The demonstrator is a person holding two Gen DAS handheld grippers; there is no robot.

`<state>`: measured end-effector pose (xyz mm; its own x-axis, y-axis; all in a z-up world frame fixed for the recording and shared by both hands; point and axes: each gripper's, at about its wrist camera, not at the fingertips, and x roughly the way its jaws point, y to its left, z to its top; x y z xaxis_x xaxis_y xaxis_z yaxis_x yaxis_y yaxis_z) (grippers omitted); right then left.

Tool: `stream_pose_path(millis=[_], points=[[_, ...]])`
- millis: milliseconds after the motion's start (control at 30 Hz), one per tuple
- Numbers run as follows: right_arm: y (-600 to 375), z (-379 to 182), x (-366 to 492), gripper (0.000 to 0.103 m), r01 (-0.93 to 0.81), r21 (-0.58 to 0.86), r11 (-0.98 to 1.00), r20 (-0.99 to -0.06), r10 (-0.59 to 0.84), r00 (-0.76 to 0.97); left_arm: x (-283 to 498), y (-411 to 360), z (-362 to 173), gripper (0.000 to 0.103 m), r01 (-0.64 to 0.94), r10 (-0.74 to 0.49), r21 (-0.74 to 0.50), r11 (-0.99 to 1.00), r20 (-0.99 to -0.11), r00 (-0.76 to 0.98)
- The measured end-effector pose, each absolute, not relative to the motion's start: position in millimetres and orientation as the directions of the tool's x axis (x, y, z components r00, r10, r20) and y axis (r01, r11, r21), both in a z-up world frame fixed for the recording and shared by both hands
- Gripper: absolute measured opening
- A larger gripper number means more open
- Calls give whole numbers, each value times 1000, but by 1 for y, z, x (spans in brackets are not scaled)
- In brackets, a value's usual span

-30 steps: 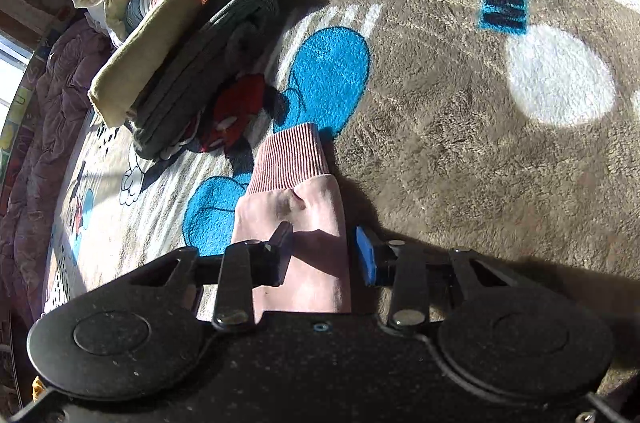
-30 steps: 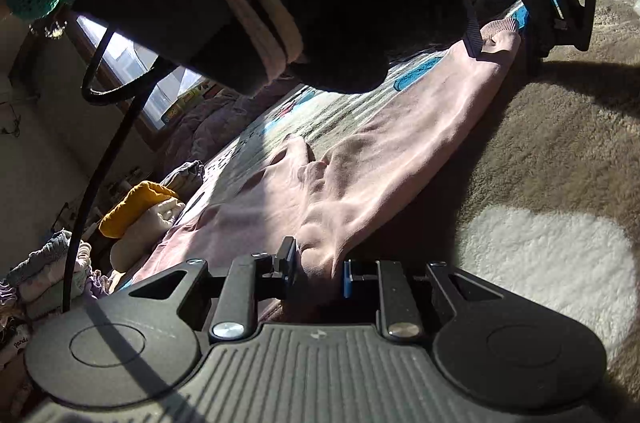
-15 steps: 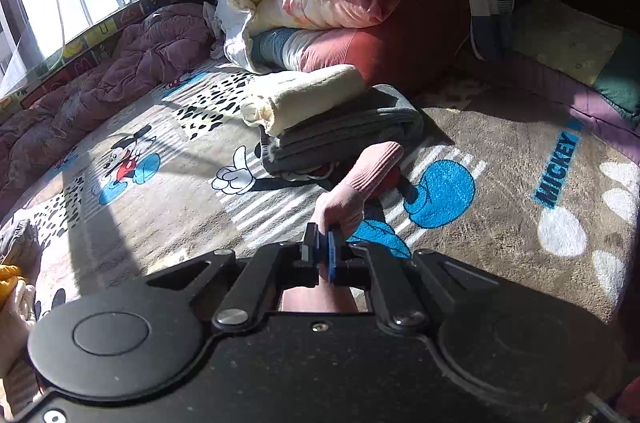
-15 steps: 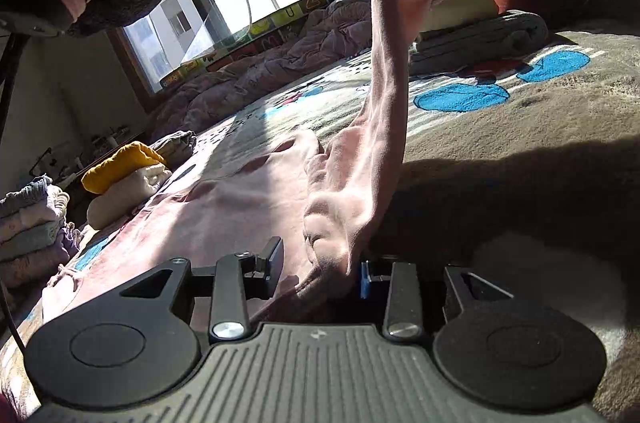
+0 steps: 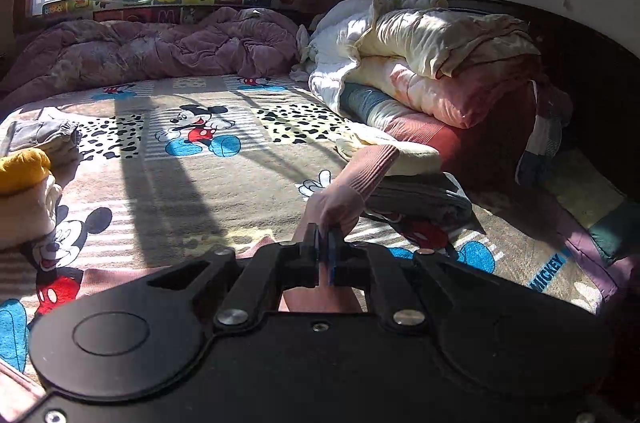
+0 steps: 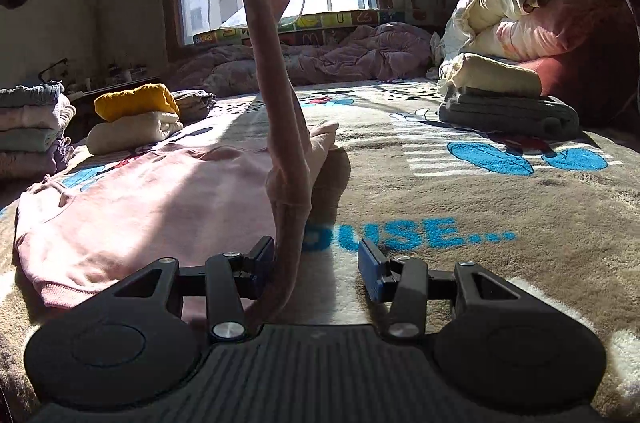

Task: Fold clothes

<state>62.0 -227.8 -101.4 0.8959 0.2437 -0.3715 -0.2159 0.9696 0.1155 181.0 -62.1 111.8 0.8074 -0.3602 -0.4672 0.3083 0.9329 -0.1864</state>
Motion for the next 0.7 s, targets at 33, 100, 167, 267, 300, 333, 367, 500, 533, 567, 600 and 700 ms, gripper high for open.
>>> stream_pose_path(millis=[33, 100, 167, 267, 300, 333, 367, 500, 533, 567, 600, 700], points=[[-225, -101, 60, 47, -226, 95, 970, -371, 245, 896, 179, -50, 110, 3, 299, -370, -221, 928, -456, 810], [-219, -100, 58, 47, -244, 56, 968, -369, 247, 896, 175, -25, 108, 3, 280, -381, -280, 918, -435, 816], [-214, -100, 56, 47, -253, 31, 967, -370, 247, 896, 170, -8, 100, 3, 255, -377, -315, 914, -427, 822], [-212, -100, 56, 47, -258, 16, 966, -370, 246, 896, 162, 21, 87, 3, 223, -369, -358, 907, -416, 831], [-211, -100, 56, 47, -259, 13, 966, -372, 245, 895, 160, 28, 84, 3, 217, -366, -363, 906, -414, 834], [-211, -100, 56, 47, -260, 12, 966, -375, 245, 894, 159, 34, 79, 3, 206, -360, -370, 906, -414, 836], [-211, -100, 56, 47, -261, 9, 965, -376, 245, 893, 159, 41, 74, 3, 193, -353, -379, 905, -416, 838], [-205, -100, 53, 47, -280, -24, 960, -371, 252, 894, 161, 72, 55, 3, 145, -327, -405, 903, -427, 843], [-203, -100, 52, 47, -288, -37, 957, -370, 254, 894, 163, 79, 51, 3, 140, -328, -414, 900, -428, 842], [-202, -100, 51, 47, -294, -48, 954, -369, 257, 893, 163, 84, 47, 3, 137, -327, -416, 899, -431, 841], [-200, -101, 50, 47, -301, -60, 952, -369, 259, 893, 163, 88, 43, 3, 133, -325, -415, 900, -435, 840], [-197, -101, 49, 47, -314, -82, 946, -372, 263, 890, 162, 101, 30, 3, 117, -316, -419, 901, -447, 837]])
